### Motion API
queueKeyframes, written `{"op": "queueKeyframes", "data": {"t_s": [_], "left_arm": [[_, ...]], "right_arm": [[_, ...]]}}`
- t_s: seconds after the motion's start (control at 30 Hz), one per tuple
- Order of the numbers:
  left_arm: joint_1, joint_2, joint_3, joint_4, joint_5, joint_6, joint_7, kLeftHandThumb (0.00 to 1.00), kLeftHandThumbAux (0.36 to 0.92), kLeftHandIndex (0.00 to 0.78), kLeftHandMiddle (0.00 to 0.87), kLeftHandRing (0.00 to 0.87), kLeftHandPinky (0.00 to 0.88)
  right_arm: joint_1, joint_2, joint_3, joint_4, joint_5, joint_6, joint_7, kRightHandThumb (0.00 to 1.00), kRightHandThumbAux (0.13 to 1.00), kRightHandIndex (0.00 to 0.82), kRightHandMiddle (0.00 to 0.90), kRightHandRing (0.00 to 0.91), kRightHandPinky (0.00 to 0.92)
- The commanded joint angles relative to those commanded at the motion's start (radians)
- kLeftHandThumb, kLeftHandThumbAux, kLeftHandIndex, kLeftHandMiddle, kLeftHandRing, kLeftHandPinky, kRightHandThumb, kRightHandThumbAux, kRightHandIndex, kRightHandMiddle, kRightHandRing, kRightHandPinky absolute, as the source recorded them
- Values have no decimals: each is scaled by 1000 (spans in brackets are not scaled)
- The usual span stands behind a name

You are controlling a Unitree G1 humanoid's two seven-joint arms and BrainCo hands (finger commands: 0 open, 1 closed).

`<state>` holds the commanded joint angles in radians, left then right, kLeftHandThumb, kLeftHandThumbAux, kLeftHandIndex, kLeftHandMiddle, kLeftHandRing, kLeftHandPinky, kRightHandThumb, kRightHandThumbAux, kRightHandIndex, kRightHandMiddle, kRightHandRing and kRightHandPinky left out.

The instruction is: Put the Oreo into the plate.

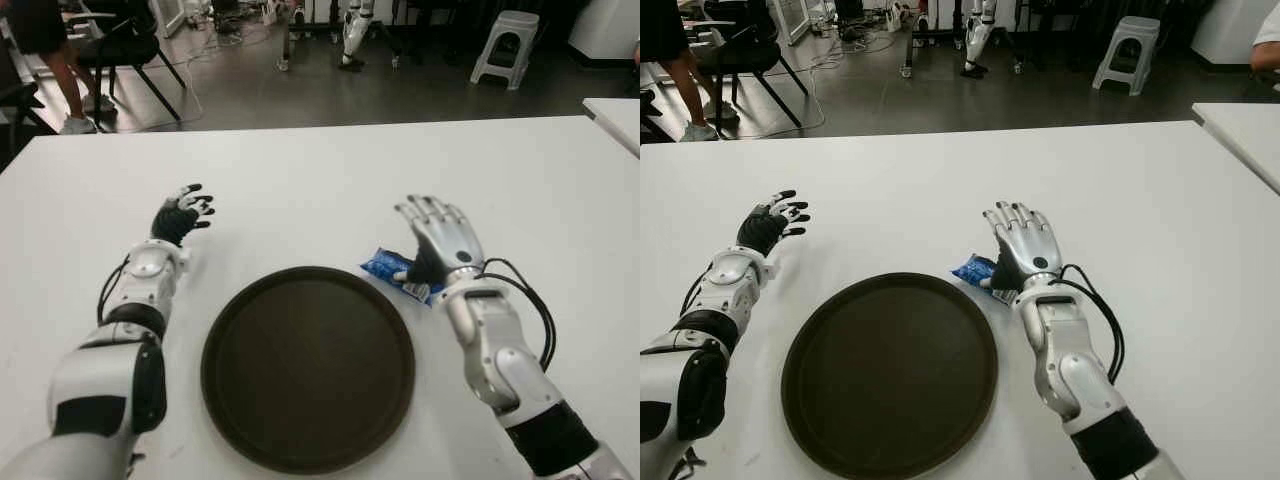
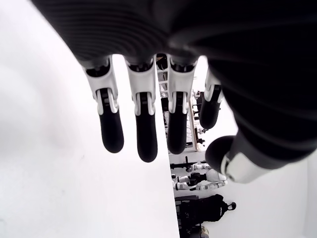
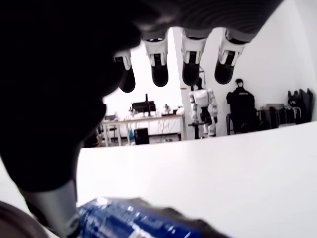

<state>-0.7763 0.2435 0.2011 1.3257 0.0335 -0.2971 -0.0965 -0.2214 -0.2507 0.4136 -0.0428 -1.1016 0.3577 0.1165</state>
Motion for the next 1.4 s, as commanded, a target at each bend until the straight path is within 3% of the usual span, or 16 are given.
{"op": "queueKeyframes", "data": {"t_s": [0.67,1.4], "left_arm": [[2,1,3,-2,-7,-4,-5,47,633,176,264,273,289],[0,4,5,-1,-9,2,-8,27,642,180,272,282,301]], "right_arm": [[-31,27,25,114,14,5,-12,0,780,15,8,4,48],[-49,24,42,158,31,-1,-34,0,785,16,10,7,47]]}}
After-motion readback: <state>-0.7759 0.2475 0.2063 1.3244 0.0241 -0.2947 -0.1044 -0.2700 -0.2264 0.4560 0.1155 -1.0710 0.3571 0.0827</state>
